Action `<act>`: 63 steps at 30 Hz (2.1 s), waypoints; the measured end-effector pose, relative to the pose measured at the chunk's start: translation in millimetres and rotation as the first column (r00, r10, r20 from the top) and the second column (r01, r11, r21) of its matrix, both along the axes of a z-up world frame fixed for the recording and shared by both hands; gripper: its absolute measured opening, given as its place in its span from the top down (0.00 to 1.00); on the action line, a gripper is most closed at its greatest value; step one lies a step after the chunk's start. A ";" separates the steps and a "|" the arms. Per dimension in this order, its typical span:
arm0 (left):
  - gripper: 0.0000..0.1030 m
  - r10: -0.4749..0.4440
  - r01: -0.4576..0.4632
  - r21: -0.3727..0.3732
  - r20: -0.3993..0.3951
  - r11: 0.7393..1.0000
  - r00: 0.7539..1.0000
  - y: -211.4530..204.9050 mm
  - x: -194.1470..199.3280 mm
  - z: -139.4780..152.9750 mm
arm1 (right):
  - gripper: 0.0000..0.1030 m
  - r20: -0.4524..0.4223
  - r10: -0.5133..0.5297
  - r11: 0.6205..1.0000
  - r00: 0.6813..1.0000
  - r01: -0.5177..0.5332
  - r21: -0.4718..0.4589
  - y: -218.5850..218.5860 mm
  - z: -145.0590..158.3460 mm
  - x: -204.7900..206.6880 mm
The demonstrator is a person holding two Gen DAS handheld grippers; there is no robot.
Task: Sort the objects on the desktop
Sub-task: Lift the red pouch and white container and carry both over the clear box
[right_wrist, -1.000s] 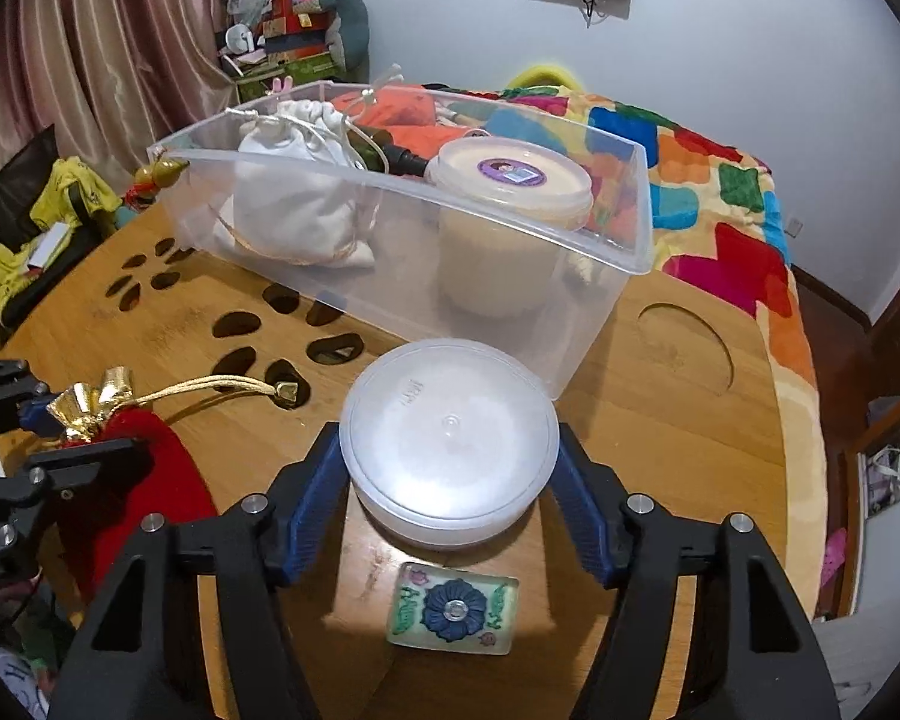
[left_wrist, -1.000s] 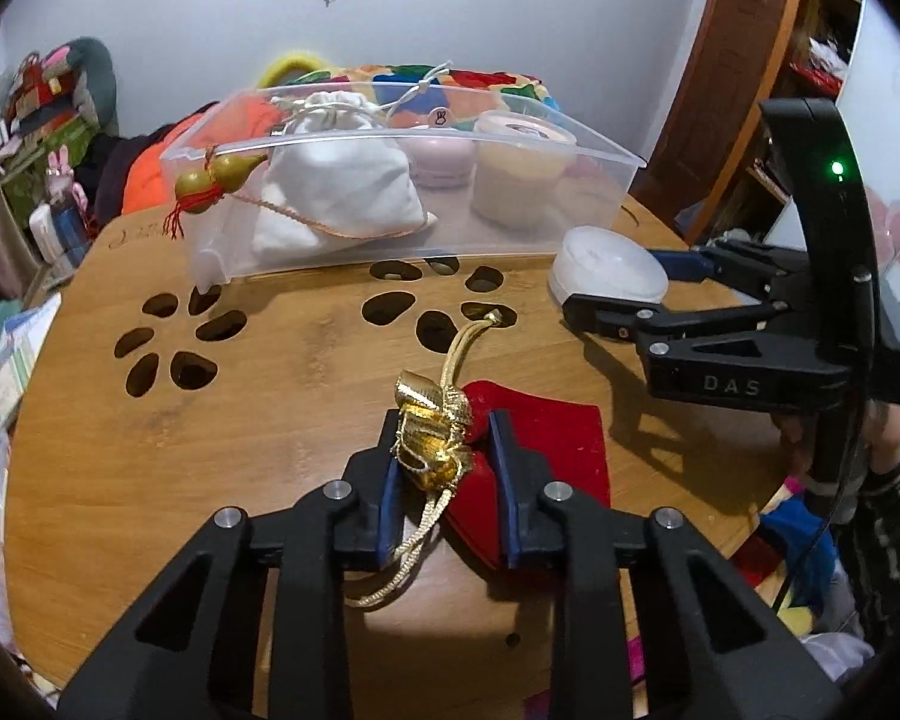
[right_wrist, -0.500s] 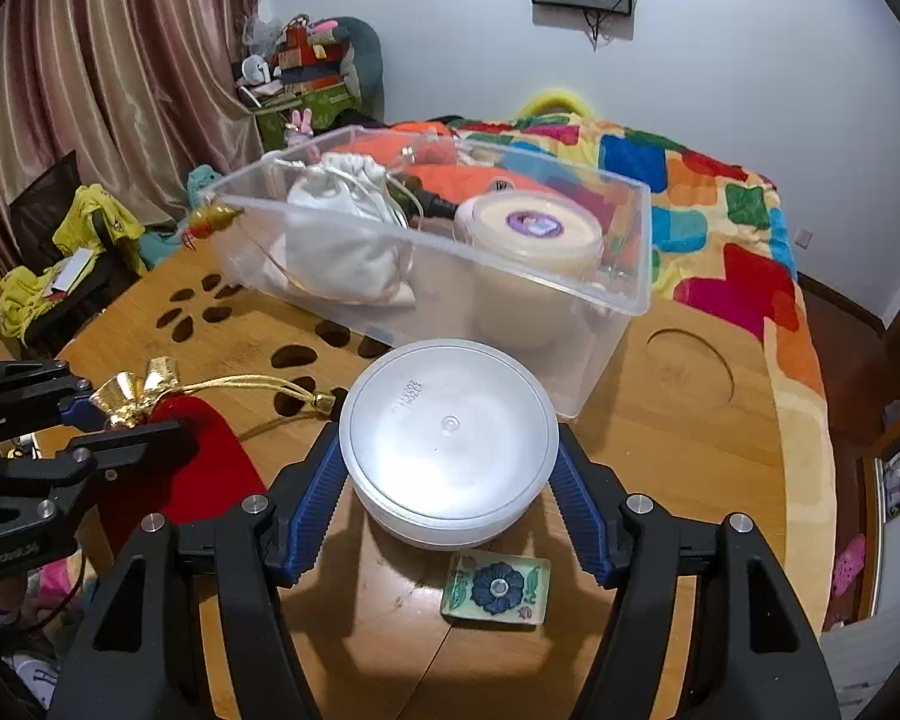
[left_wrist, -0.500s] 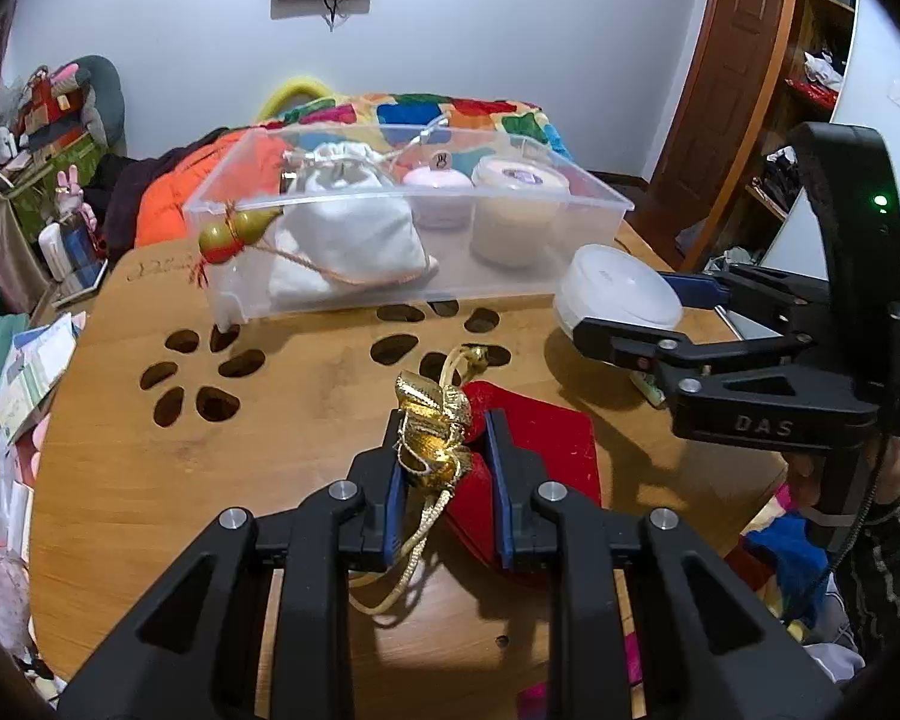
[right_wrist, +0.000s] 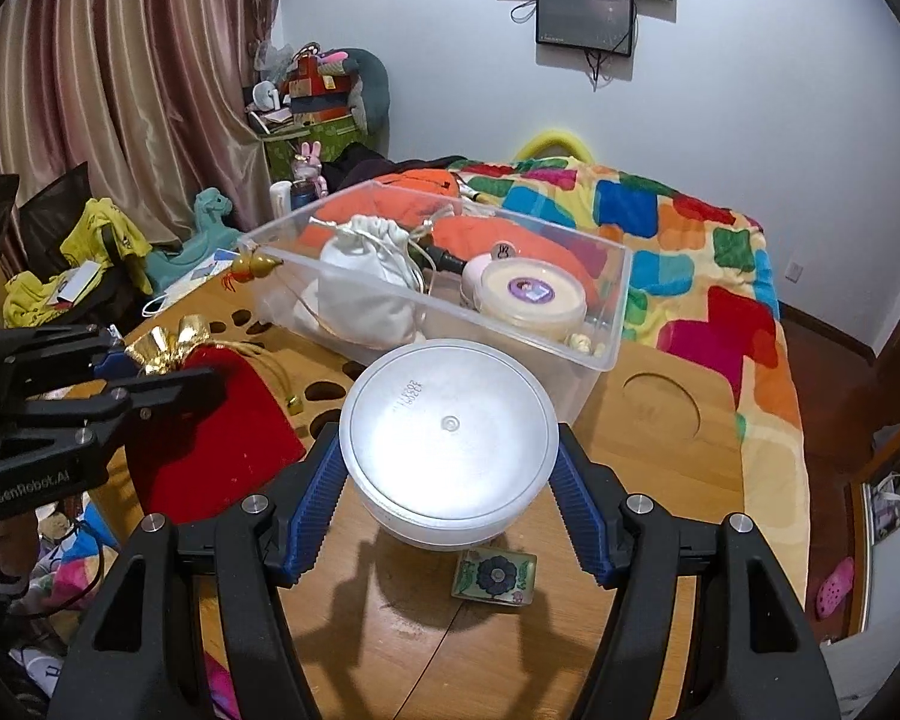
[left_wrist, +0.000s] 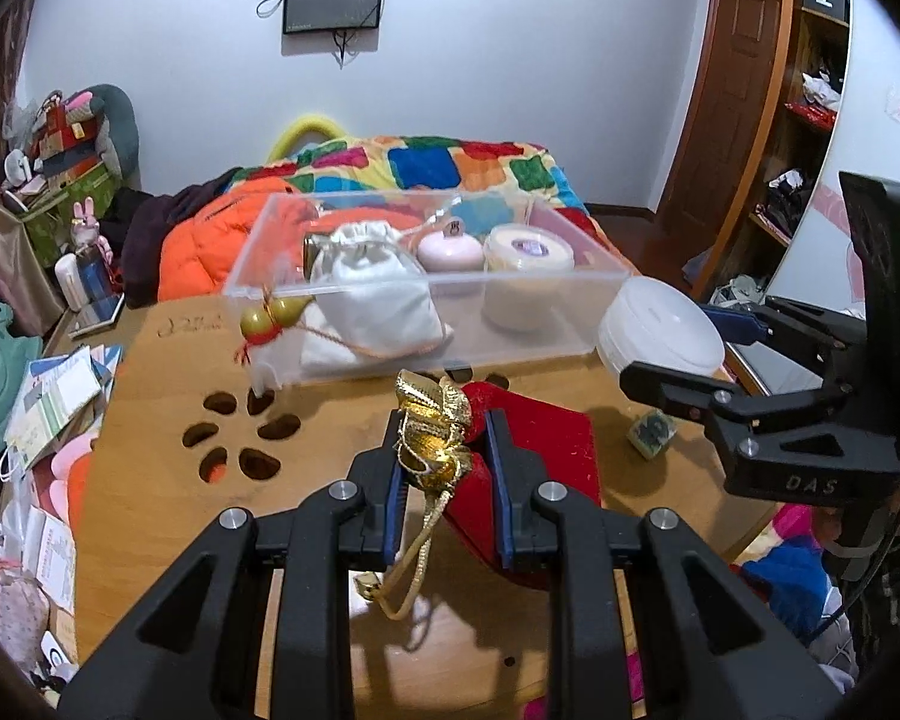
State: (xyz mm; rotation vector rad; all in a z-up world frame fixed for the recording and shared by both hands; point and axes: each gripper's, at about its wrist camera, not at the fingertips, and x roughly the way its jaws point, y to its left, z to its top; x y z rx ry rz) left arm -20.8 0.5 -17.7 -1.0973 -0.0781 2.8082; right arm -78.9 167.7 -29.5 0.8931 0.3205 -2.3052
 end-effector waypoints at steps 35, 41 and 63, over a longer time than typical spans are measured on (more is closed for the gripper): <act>0.78 0.007 -0.001 0.054 -0.104 0.999 0.995 -40.3 -54.4 62.5 | 0.39 -0.068 -0.021 0.999 0.997 0.018 -0.040 -2.5 39.9 -28.6; 0.78 0.033 -0.029 0.038 -0.116 0.999 0.993 -54.5 -71.8 72.0 | 0.39 -0.074 -0.020 0.999 0.997 0.017 -0.045 -9.5 41.0 -41.3; 0.78 0.089 -0.088 0.007 -0.099 0.996 0.991 -84.5 -132.5 56.7 | 0.39 -0.039 0.010 0.999 0.999 -0.012 -0.044 -56.1 26.2 -97.5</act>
